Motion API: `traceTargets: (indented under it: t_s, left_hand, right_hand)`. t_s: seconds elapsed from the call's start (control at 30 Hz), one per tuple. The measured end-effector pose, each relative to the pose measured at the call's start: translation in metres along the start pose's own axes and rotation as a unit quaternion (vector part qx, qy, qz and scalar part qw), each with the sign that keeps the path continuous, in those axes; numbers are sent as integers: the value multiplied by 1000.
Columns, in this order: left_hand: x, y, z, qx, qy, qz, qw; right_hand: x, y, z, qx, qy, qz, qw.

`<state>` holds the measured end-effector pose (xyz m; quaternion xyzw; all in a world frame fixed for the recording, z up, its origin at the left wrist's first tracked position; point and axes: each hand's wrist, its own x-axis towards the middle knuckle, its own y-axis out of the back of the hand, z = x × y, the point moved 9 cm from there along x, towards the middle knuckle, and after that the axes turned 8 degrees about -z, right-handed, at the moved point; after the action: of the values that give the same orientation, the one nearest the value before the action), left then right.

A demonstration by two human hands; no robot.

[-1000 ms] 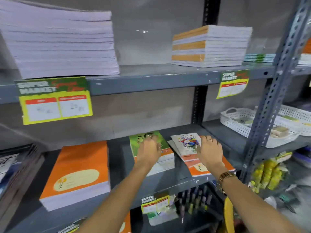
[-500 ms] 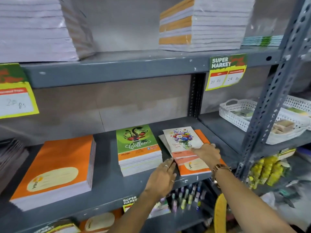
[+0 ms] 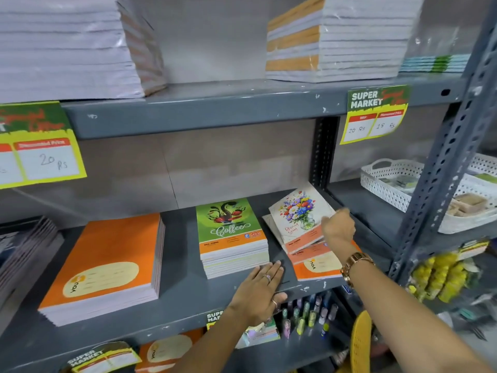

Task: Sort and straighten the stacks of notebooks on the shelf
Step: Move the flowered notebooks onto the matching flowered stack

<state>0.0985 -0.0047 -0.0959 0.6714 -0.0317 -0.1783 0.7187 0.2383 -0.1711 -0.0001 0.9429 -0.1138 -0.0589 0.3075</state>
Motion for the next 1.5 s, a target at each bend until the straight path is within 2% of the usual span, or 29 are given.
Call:
traceTargets:
  t_s: [0.17,0.3,0.37,0.57,0.73,0.93,1.07,1.17,1.23,1.3,1.5]
  left_hand:
    - [-18,-1,-16,-22,2,-4,1000]
    - [-33,1,-31,-34,13,-7,999]
    - [-40,2,-37,-45,17,-5,999]
    - [-63,-3,-55,-58,35,-13,998]
    - [-76,-4,-64,-61,38,-16,997]
    - [-78,-3,-62,-69,42,-12,997]
    - [-72,0,-56,-74,40,-7,996]
    - [-64,2,-47,-75,25,-7,997]
    - [-58,2,-40,-71,16,-8,997]
    - [-51,2,-36,-67,11,-10,998]
    - [-36,1,-30,-65,0,-4,998]
  right_hand:
    - [-23,33,-61,55,98,104,988]
    - [-42,37,-80,123,96,127,980]
    - [-46,22,-82,165,60,103,979]
    - [-70,-70,-73,263,-58,-53,962]
    - [-97,-114,-69,259,-82,-98,957]
    - [-101,-120,-72,183,-56,-171,966]
    - [-96,-105,-80,-14,21,-207,978]
    - [-81,-82,-76,-95,44,-157,982]
    - [-69,-61,-66,-119,42,-104,987]
    - [-55,-47,-48,-132,41,-93,986]
    - [-18,-37,22,-185,-22,-176,967]
